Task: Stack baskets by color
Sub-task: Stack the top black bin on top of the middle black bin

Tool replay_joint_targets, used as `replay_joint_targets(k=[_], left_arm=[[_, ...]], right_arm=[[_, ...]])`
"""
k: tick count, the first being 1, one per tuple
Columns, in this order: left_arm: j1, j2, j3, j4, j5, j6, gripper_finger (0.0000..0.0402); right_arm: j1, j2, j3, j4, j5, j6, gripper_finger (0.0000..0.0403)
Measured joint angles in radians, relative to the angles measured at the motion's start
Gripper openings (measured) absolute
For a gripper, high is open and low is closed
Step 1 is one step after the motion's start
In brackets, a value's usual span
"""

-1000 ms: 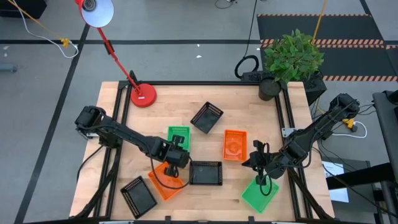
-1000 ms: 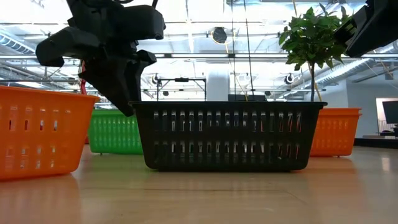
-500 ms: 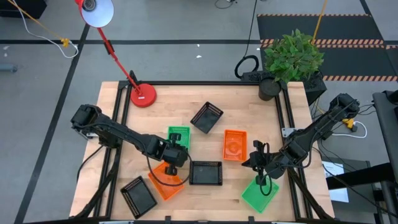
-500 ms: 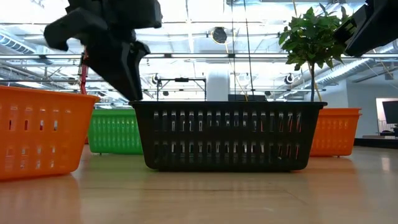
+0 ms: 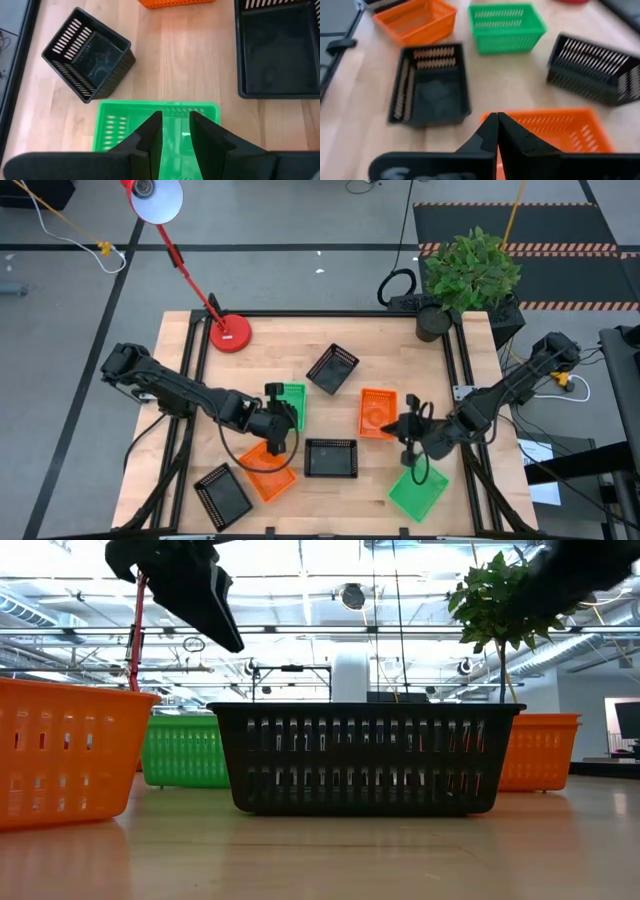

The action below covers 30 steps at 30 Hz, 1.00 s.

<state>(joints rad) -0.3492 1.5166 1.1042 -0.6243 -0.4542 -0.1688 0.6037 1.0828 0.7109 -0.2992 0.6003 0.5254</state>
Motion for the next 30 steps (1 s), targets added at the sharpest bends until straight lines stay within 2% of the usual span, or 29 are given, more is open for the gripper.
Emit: replay_joint_targets(k=[2, 5, 11, 16, 20, 23, 30], left_arm=[[0.000, 0.000, 0.000, 0.000, -0.002, 0.000, 0.0097], [0.000, 0.000, 0.000, 0.000, -0.003, -0.017, 0.0097], [-0.022, 0.000, 0.000, -0.002, -0.082, -0.070, 0.0097], [-0.046, 0.000, 0.000, -0.001, -0.127, -0.090, 0.0097], [-0.048, 0.000, 0.000, -0.001, -0.144, -0.107, 0.0097], [-0.048, 0.000, -0.007, 0.009, -0.145, -0.108, 0.0097], [-0.048, 0.000, -0.059, 0.076, -0.145, -0.107, 0.0097]], right_arm=[[-0.052, 0.000, 0.000, 0.040, -0.011, -0.073, 0.0000], [-0.159, 0.000, 0.000, 0.096, -0.082, -0.182, 0.0006], [-0.416, 0.016, 0.000, 0.180, -0.284, -0.365, 0.0036], [-0.603, 0.101, 0.008, 0.243, -0.495, -0.500, 0.0072], [-0.697, 0.205, 0.052, 0.240, -0.624, -0.600, 0.0100], [-0.732, 0.289, 0.093, 0.243, -0.658, -0.709, 0.0117], [-0.792, 0.438, 0.183, 0.242, -0.656, -0.907, 0.0143]])
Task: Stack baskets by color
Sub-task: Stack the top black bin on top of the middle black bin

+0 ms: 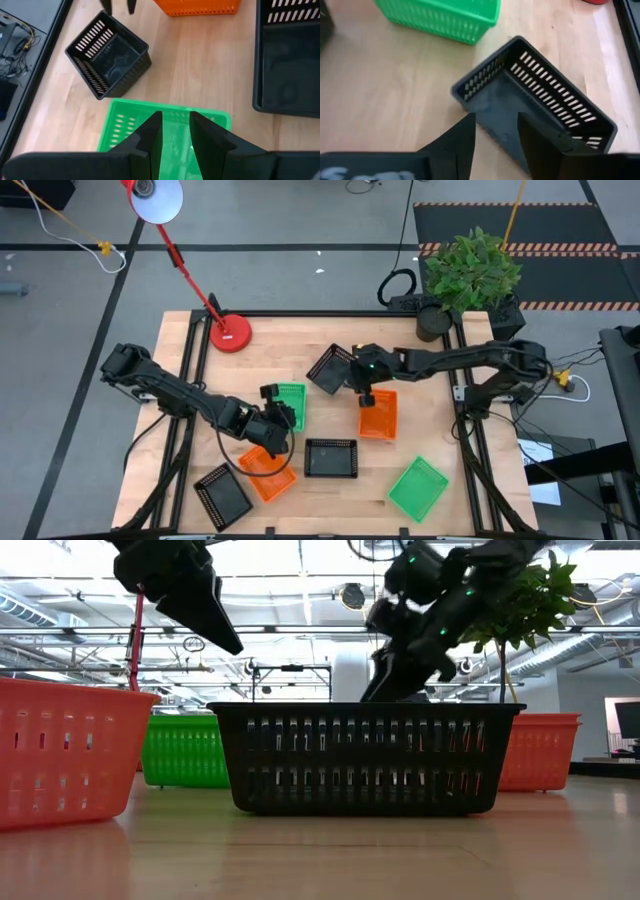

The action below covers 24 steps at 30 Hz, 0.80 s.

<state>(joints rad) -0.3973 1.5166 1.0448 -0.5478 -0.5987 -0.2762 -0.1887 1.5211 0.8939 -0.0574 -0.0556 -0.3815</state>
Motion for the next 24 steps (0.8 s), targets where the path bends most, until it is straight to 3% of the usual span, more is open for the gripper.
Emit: replay_joint_targets(k=[5, 9, 18, 24], left_arm=[[0.000, 0.000, -0.027, 0.033, 0.007, 0.001, 0.0097], [0.000, 0.000, -0.027, 0.035, 0.008, 0.005, 0.0097], [0.000, 0.000, -0.027, 0.077, 0.012, 0.028, 0.0097], [-0.002, 0.000, -0.027, 0.080, 0.018, 0.034, 0.0097]], right_arm=[[-0.028, 0.041, 0.034, -0.029, -0.003, -0.062, 0.0145], [-0.059, 0.047, 0.034, -0.039, -0.107, -0.070, 0.0142], [-0.106, 0.127, 0.034, -0.016, -0.204, -0.129, 0.0141], [-0.115, 0.164, 0.034, 0.009, -0.197, -0.156, 0.0141]])
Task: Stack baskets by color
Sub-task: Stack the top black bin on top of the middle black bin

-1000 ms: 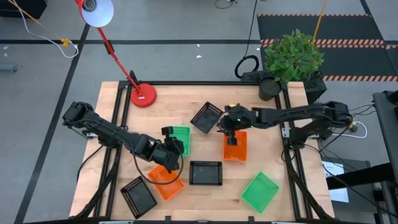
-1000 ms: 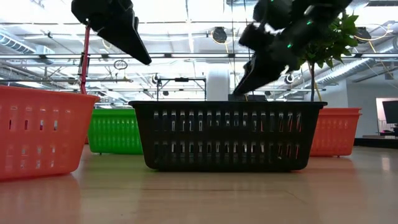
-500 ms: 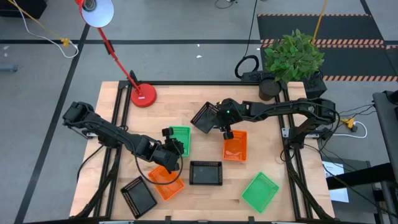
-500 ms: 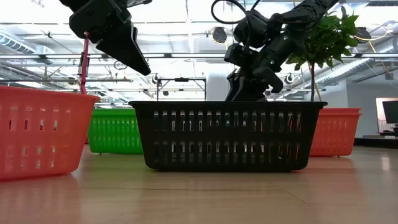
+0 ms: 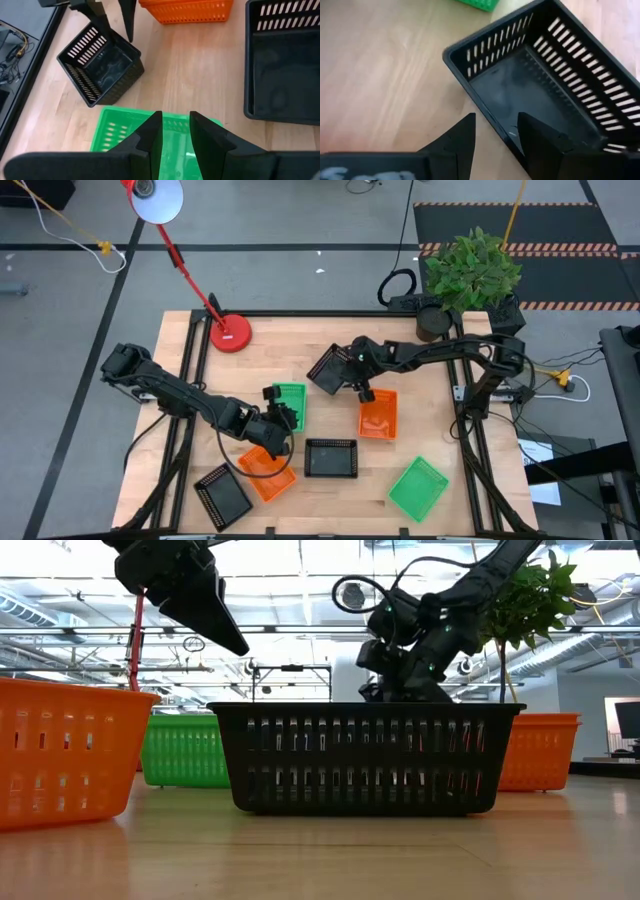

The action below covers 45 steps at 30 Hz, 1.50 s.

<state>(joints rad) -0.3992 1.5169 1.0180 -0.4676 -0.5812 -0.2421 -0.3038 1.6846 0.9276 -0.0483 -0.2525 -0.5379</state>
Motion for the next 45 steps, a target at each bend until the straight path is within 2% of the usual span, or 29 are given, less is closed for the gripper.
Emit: replay_joint_targets(k=[6, 14, 18, 26, 30, 39, 45], left_arm=[[0.000, 0.000, 0.000, 0.001, 0.000, 0.004, 0.0097], [0.000, 0.000, 0.000, 0.001, 0.000, 0.012, 0.0097], [0.000, 0.000, 0.000, 0.000, 0.000, 0.011, 0.0097], [0.000, 0.000, 0.000, 0.000, 0.000, 0.011, 0.0097], [0.000, 0.000, 0.000, 0.001, 0.000, 0.011, 0.0097], [0.036, 0.000, 0.000, 0.029, -0.028, 0.030, 0.0100], [0.050, 0.000, 0.000, 0.091, -0.031, 0.068, 0.0141]], right_arm=[[-0.004, -0.007, 0.000, 0.017, 0.041, -0.032, 0.0119], [-0.028, -0.007, 0.000, 0.016, 0.040, -0.052, 0.0035], [-0.033, -0.007, 0.000, 0.015, 0.040, -0.051, 0.0010], [-0.034, -0.007, 0.000, 0.023, 0.041, -0.034, 0.0017], [-0.034, -0.018, -0.001, 0.019, 0.042, -0.010, 0.0007], [-0.009, -0.172, -0.001, 0.000, 0.049, 0.070, 0.0004], [0.057, -0.280, -0.001, -0.056, 0.172, 0.095, 0.0003]])
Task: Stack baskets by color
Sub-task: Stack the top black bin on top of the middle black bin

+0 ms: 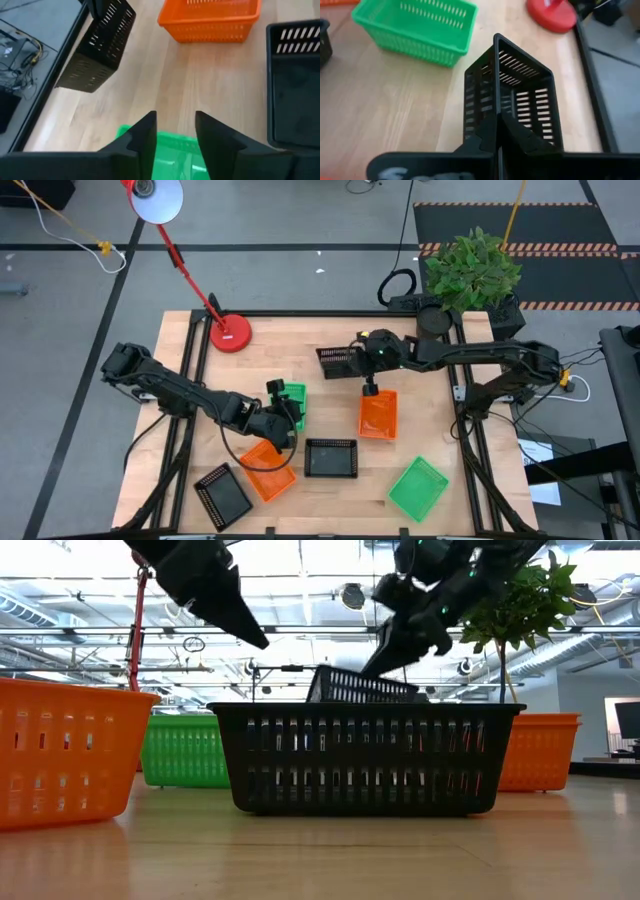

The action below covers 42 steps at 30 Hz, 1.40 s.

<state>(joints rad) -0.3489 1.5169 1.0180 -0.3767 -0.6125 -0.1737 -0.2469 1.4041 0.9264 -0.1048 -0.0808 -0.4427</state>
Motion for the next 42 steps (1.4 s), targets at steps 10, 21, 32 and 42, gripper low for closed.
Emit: replay_joint_targets(k=[10, 21, 32, 42], left_arm=[[-0.001, 0.000, 0.000, 0.248, -0.036, 0.148, 0.0227], [0.093, -0.012, 0.113, 0.296, 0.073, 0.363, 0.0244], [0.223, -0.005, 0.116, 0.248, 0.332, 0.355, 0.0243], [0.248, 0.079, 0.116, 0.298, 0.362, 0.363, 0.0243]], right_arm=[[0.133, -0.082, 0.000, -0.048, 0.113, 0.080, 0.0003], [0.289, -0.080, 0.000, -0.008, 0.334, 0.130, 0.0002], [0.430, -0.076, 0.000, 0.026, 0.541, 0.150, 0.0002], [0.465, 0.010, 0.000, 0.059, 0.638, 0.145, 0.0002]])
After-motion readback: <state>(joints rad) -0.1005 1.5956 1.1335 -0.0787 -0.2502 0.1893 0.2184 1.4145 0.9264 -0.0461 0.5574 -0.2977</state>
